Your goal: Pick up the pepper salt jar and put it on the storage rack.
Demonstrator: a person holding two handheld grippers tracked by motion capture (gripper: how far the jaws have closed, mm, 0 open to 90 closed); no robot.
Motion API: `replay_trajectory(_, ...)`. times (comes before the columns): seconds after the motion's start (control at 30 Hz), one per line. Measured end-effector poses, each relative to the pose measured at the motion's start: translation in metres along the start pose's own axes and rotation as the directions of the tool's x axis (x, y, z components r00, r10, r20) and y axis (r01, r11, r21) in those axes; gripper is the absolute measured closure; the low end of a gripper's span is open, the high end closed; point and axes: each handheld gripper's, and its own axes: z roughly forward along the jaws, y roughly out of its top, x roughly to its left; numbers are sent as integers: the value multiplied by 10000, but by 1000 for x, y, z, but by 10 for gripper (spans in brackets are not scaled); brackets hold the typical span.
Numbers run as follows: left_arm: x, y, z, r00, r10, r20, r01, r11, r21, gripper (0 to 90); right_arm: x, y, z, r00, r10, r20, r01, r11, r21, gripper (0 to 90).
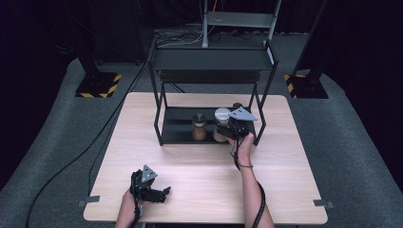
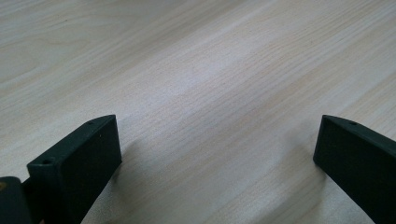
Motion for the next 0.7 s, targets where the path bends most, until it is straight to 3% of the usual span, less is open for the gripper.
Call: replay_trajectory(0.7,0,0,0,10000,31,-3,-31,10000,13,1,5,0,21,9999,163,35,-164,9997,167,329)
